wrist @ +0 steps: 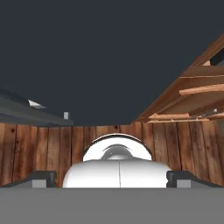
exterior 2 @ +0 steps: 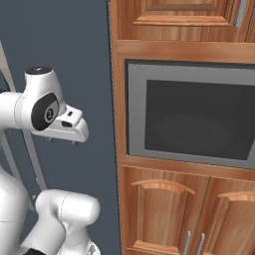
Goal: Open the freezer door, pick up the ice cube tray from the freezer, and place it on the dining counter.
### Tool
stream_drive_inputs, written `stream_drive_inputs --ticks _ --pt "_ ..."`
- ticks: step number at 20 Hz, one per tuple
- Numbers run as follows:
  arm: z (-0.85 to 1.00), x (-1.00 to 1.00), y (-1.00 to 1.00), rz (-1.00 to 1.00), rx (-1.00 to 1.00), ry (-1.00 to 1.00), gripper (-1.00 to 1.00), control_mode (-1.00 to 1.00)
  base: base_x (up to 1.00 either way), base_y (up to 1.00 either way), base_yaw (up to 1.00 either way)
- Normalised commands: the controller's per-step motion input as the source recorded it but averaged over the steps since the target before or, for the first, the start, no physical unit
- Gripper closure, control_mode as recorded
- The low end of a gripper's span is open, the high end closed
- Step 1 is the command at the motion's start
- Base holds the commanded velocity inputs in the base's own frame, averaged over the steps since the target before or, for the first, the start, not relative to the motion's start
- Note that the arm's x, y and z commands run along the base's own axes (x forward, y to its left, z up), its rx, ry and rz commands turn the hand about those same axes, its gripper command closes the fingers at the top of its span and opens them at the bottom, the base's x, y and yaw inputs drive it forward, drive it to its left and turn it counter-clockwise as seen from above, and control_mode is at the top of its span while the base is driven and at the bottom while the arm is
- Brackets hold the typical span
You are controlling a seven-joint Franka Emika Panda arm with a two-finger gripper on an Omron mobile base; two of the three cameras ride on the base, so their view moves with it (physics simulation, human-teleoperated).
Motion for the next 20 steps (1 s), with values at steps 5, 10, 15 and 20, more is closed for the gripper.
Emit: stream_drive_inputs --ticks 5,10,15,20 --pt "-0.05 -0.07 0.01 0.00 0.00 -0.02 -1.00 -1.00 0.00 0.00 0.00" --pt "-0.04 -0.50 0.91 0.00 -0.09 -0.13 -1.00 -1.00 0.00 0.00 0.00" --pt "-0.23 -0.24 1.00 0.05 -0.09 -0.20 -1.00 -1.00 0.00 0.00 0.00" --pt "-0.26 0.00 1.00 0.12 0.00 -0.25 -1.00 -1.00 0.00 0.00 0.00"
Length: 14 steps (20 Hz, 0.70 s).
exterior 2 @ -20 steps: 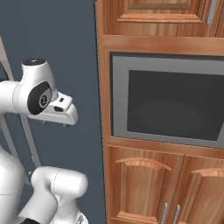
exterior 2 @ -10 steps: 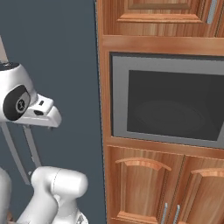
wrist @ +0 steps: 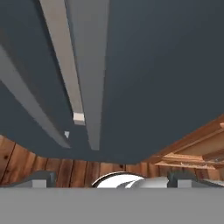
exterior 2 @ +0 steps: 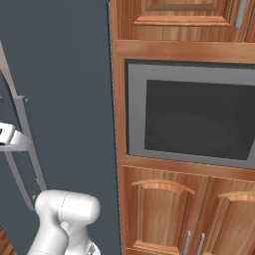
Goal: Open the freezer door, pick up the ice cube tray from the freezer, and place it on the dining counter.
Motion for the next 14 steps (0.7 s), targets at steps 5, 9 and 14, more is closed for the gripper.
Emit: stream_drive_inputs --ticks 5,9,14 --pt "-0.27 -0.09 0.99 0.13 0.01 -0.37 -1.00 -1.00 0.00 0.00 0.00" --pt "-0.32 -0.07 0.88 0.13 0.06 -0.40 -1.00 -1.00 0.00 0.00 0.00" --pt "-0.23 -0.05 0.57 0.02 0.15 -0.37 -1.00 -1.00 0.00 0.00 0.00"
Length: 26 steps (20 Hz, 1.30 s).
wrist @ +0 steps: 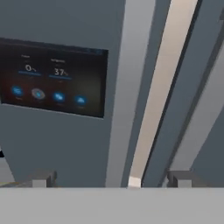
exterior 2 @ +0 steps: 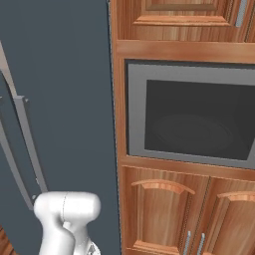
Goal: Open the freezer door, pick up the ice cube tray from the freezer, and place it on the dining counter.
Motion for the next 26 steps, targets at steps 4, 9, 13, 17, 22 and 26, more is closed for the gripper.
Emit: stream_drive_inputs --ticks 4,9,13,17,22,26 --pt "-0.02 0.06 0.04 -0.04 0.20 -0.30 -1.00 -1.00 0.00 0.00 0.00" --pt "0.00 0.29 -0.24 -0.05 0.14 -0.27 -1.00 -1.00 0.00 0.00 0.00" --pt "0.00 0.43 -0.10 -0.02 0.10 -0.26 -1.00 -1.00 0.00 0.00 0.00" --pt "0.00 0.61 -0.01 0.00 0.05 -0.14 -1.00 -1.00 0.00 0.00 0.00" --pt "0.00 0.50 0.00 0.00 0.00 -0.01 -1.00 -1.00 0.00 0.00 0.00" --pt "0.00 0.37 0.00 0.00 0.00 0.00 -1.00 -1.00 0.00 0.00 0.00"
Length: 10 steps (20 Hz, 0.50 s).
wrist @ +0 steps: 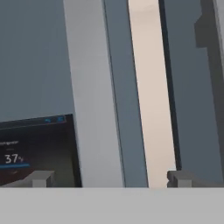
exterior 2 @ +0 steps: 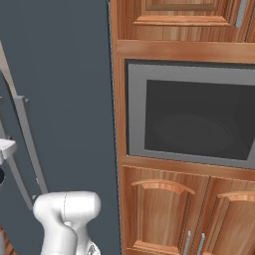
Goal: Open the freezer door, pick up the ice cube tray from the freezer, and place it on the dining counter.
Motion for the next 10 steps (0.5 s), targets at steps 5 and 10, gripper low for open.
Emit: stream_drive_inputs --ticks 5,10 --pt "0.00 0.17 0.16 0.00 0.00 0.00 -1.00 -1.00 0.00 0.00 0.00" --pt "0.00 0.14 0.27 0.00 0.00 0.00 -1.00 -1.00 0.00 0.00 0.00"
